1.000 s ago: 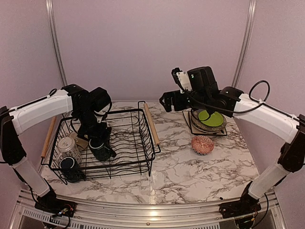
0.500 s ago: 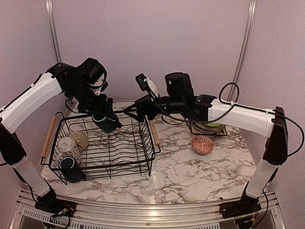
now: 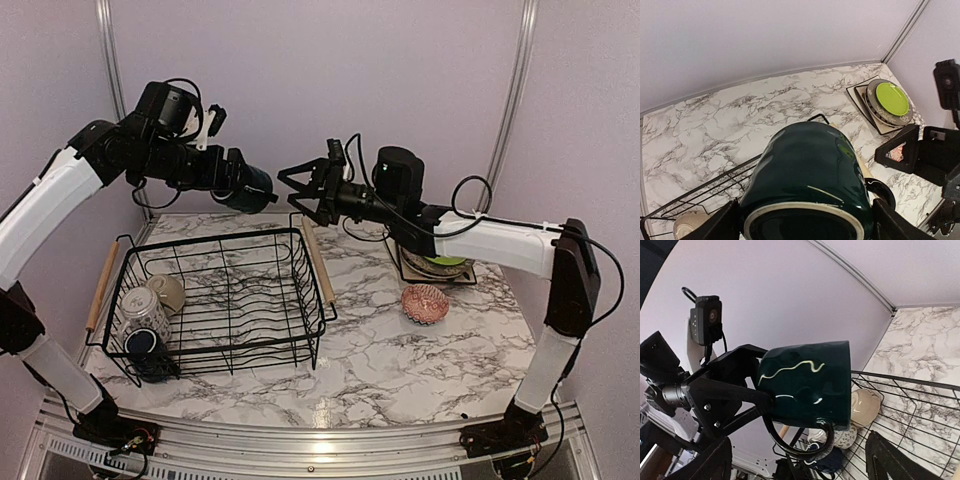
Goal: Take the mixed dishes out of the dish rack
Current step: Pass from the left arm to the right
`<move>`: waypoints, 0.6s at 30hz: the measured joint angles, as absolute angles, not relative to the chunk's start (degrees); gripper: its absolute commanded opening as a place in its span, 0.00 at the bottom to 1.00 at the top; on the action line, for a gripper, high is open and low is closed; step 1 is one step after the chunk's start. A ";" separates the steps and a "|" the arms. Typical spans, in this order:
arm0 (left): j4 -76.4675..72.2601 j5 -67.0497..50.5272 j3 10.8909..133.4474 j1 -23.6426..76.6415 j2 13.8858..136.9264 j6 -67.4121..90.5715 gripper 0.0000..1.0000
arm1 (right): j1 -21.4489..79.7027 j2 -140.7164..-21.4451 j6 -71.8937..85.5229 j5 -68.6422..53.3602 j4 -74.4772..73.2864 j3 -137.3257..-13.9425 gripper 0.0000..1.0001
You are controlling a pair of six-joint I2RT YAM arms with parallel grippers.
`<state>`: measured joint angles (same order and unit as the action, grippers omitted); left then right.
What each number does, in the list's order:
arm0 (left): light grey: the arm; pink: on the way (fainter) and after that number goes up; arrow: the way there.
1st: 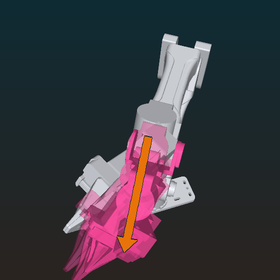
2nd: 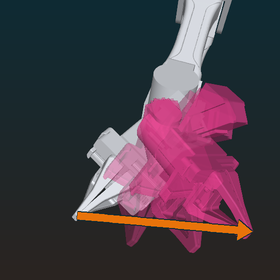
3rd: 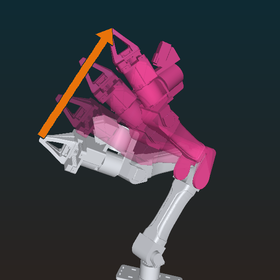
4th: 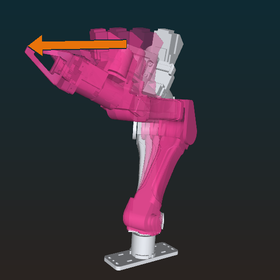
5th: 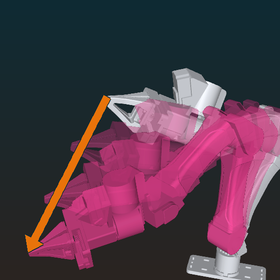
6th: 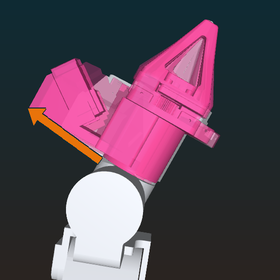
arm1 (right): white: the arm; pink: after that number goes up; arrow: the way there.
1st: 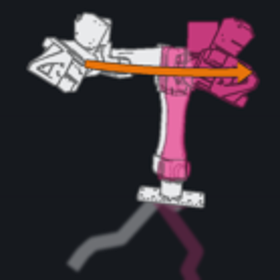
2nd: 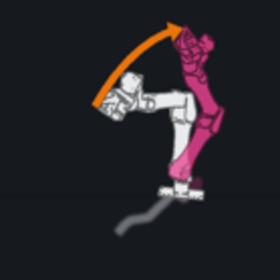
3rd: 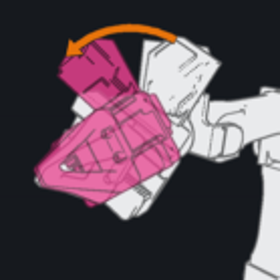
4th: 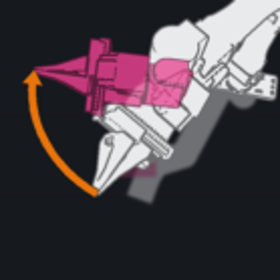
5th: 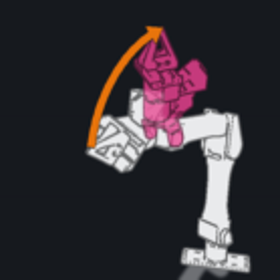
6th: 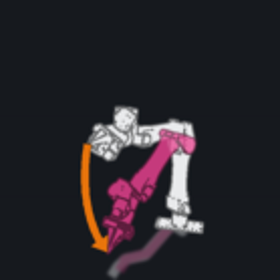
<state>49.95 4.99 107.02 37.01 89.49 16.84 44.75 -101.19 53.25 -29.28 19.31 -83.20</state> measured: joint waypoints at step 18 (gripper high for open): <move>23.77 -0.36 92.07 36.49 80.64 14.26 0.08 | 46.19 -113.91 96.99 -35.11 51.64 -87.50 0.43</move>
<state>23.77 -0.36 92.07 36.49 80.64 14.26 46.19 -113.91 96.99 -35.11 51.64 -87.50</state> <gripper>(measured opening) 0.880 0.563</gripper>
